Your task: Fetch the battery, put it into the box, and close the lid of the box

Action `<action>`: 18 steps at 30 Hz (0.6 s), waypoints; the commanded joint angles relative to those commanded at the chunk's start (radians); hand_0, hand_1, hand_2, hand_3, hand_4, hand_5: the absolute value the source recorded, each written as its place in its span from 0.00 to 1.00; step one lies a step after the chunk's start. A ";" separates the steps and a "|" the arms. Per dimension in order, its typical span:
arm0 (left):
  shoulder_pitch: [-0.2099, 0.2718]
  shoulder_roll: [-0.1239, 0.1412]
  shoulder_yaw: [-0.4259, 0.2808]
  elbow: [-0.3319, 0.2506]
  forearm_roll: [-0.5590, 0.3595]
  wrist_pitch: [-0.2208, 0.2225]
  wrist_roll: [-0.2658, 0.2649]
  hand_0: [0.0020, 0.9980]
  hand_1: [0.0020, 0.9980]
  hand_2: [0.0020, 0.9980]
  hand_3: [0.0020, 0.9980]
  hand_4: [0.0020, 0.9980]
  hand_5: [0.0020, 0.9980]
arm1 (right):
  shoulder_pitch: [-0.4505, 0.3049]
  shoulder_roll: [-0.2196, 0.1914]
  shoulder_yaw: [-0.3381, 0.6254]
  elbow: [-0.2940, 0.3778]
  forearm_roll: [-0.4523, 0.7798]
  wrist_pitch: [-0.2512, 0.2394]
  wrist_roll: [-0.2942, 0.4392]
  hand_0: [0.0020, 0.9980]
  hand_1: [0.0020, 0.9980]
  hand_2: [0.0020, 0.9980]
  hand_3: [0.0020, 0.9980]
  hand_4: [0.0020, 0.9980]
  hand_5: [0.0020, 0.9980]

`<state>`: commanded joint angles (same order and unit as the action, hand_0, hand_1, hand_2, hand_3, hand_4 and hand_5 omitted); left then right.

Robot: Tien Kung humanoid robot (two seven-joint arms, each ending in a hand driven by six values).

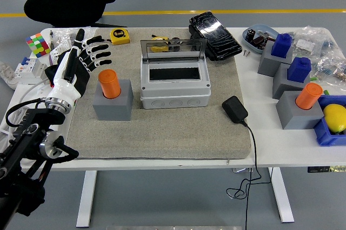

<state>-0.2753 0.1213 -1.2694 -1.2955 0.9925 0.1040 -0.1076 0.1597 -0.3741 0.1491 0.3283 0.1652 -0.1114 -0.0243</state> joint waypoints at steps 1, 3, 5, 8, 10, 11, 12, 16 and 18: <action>0.000 0.000 0.001 0.001 0.004 0.000 -0.001 0.77 0.76 0.74 0.74 1.00 0.77 | 0.000 0.000 0.000 0.000 0.000 0.000 0.000 0.56 0.59 0.59 0.55 0.93 0.49; -0.008 -0.001 0.010 0.012 0.054 0.001 -0.012 0.77 0.76 0.74 0.74 1.00 0.77 | 0.004 -0.001 0.004 0.002 -0.003 -0.001 0.001 0.56 0.59 0.59 0.55 0.93 0.49; -0.014 -0.002 0.018 0.023 0.094 0.004 -0.022 0.77 0.76 0.74 0.74 1.00 0.77 | 0.009 -0.002 0.003 0.002 -0.004 -0.001 0.001 0.56 0.59 0.59 0.55 0.93 0.49; -0.013 -0.005 0.020 0.035 0.149 0.014 -0.045 0.83 0.80 0.76 0.76 1.00 0.73 | 0.012 -0.002 0.002 0.003 -0.003 0.000 0.002 0.56 0.59 0.59 0.55 0.92 0.49; -0.009 -0.004 0.015 0.041 0.172 0.018 -0.059 0.83 0.80 0.76 0.76 1.00 0.73 | 0.012 -0.001 -0.001 0.002 -0.001 0.001 0.001 0.56 0.59 0.59 0.55 0.92 0.49; -0.007 -0.004 0.013 0.043 0.181 0.019 -0.064 0.83 0.80 0.76 0.76 1.00 0.73 | 0.011 0.000 -0.002 0.002 0.000 0.001 0.001 0.56 0.59 0.59 0.55 0.92 0.49; -0.005 -0.003 0.012 0.045 0.187 0.019 -0.066 0.83 0.80 0.76 0.76 1.00 0.73 | 0.010 0.000 -0.003 0.002 0.001 0.001 0.000 0.56 0.59 0.59 0.55 0.92 0.49; -0.002 0.000 0.013 0.070 0.205 0.005 -0.073 0.83 0.80 0.76 0.76 1.00 0.73 | 0.006 -0.001 -0.010 0.000 0.006 0.003 -0.001 0.56 0.59 0.59 0.55 0.92 0.49; 0.002 0.002 0.020 0.081 0.217 -0.004 -0.081 0.83 0.79 0.76 0.75 1.00 0.71 | 0.005 -0.002 -0.008 0.000 0.006 0.004 0.000 0.56 0.59 0.59 0.55 0.93 0.49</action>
<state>-0.2737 0.1232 -1.2494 -1.2142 1.2091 0.1004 -0.1891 0.1651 -0.3763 0.1415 0.3279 0.1710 -0.1077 -0.0245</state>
